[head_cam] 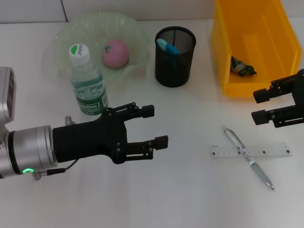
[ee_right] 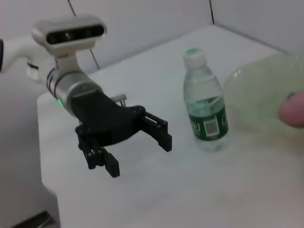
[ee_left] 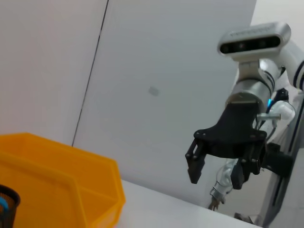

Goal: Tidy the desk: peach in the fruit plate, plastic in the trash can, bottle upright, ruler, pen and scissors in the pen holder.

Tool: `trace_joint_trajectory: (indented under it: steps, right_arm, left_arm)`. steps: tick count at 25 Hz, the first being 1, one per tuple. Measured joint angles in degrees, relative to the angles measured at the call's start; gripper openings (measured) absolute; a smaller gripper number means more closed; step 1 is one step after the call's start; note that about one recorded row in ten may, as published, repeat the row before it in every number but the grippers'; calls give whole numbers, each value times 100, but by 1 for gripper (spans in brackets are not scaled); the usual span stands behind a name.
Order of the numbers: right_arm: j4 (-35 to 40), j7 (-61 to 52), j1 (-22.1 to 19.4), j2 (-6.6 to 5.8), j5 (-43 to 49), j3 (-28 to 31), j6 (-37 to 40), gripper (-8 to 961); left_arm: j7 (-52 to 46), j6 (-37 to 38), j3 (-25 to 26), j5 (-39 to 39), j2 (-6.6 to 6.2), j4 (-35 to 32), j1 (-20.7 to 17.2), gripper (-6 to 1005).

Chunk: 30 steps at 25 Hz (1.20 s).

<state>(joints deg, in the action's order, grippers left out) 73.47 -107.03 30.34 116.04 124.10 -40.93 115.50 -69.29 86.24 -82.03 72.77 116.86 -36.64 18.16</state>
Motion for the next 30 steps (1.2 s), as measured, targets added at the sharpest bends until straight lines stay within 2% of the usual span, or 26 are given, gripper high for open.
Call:
trace_joint_trajectory:
  steps: [3, 5, 6, 7, 9, 12, 15, 18, 19, 20, 21, 26, 30]
  right_arm:
    - [443, -364, 59, 129, 282, -552, -9, 665]
    - [538, -362, 54, 164, 421, -743, -15, 676]
    - [669, -275, 56, 216, 744, -1157, -22, 682]
    - [669, -275, 56, 216, 744, -1157, -22, 692]
    - [750, 28, 75, 284, 1069, -1646, -42, 711]
    - [755, 129, 101, 292, 1124, -1895, -112, 740]
    - [720, 209, 165, 296, 1518, -2603, -700, 769]
    - [677, 219, 180, 298, 1610, -2768, -861, 788]
    - [458, 221, 247, 301, 1704, -3049, -1175, 788]
    - [458, 221, 247, 301, 1704, -3049, -1175, 788]
    - [106, 239, 370, 303, 1721, -3280, -1441, 788]
    - [-629, 347, 653, 310, 1737, -3626, -2097, 789]
    - [-1013, 408, 840, 318, 1739, -3658, -2330, 785]
  left_arm:
    - [-51, 15, 8, 92, -10, -10, 23, 840]
    - [-71, 26, 13, 140, -12, -8, 48, 840]
    - [-81, 35, 13, 150, -12, -2, 58, 840]
    - [-81, 35, 13, 150, -12, -2, 58, 840]
    - [-121, 55, 12, 254, 6, 9, 69, 840]
    - [-121, 42, 13, 360, 62, 13, 62, 840]
    - [-70, -28, 19, 392, 140, 35, 42, 840]
    - [-66, -42, 18, 392, 148, 59, 52, 840]
    - [-66, -48, 15, 392, 151, 85, 69, 840]
    - [-66, -48, 15, 392, 151, 85, 69, 840]
    - [-65, -51, 3, 392, 156, 109, 104, 840]
    - [-68, -27, -19, 392, 161, 114, 147, 840]
    - [-80, -24, -15, 391, 161, 114, 153, 841]
